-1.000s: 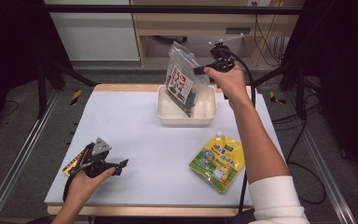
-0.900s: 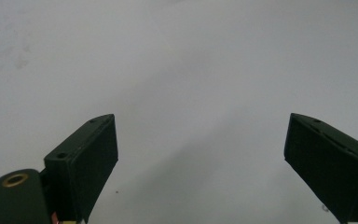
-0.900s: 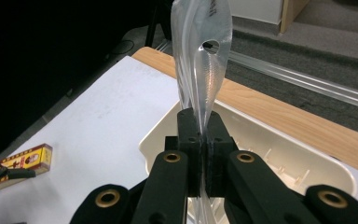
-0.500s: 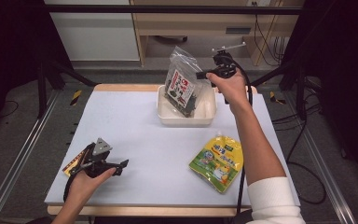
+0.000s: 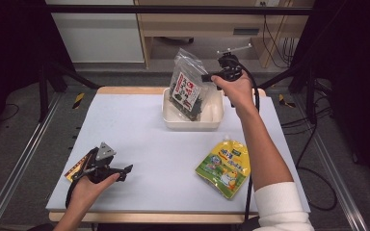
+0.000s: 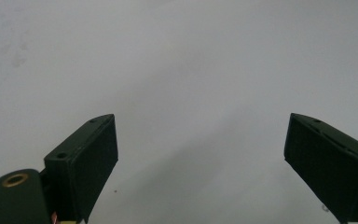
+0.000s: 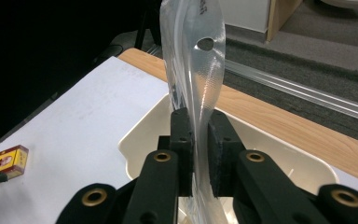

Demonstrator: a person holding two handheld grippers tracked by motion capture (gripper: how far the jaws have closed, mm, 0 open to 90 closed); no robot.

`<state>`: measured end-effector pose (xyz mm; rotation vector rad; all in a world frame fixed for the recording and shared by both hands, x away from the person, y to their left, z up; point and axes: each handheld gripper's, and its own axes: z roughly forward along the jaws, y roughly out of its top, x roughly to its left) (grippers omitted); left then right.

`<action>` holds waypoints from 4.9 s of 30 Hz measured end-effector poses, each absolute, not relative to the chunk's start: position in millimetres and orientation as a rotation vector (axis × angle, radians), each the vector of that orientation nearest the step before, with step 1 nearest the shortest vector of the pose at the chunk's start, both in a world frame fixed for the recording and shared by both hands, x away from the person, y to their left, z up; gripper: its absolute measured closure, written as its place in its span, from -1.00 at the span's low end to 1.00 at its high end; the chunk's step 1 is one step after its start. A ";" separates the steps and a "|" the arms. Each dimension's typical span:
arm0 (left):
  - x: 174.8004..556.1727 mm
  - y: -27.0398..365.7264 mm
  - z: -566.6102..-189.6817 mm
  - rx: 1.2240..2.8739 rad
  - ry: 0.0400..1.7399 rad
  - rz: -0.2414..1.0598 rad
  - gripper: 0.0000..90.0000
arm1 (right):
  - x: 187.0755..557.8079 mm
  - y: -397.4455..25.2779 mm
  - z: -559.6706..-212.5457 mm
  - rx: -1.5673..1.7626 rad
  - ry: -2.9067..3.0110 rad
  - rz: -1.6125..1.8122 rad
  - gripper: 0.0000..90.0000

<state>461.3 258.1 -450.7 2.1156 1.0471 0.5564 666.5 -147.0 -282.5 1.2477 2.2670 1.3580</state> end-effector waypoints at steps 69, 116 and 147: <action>461.3 258.8 -450.7 2.129 1.045 0.554 -0.80 | 528.1 -214.6 -305.7 1.168 1.983 1.338 -0.60; 461.1 255.8 -451.8 2.142 1.033 0.560 -0.79 | 482.1 -271.9 -424.7 1.485 1.811 1.135 -0.11; 460.3 251.3 -452.6 2.171 1.009 0.557 -0.79 | 489.4 -282.4 -469.4 1.702 1.960 0.975 -0.19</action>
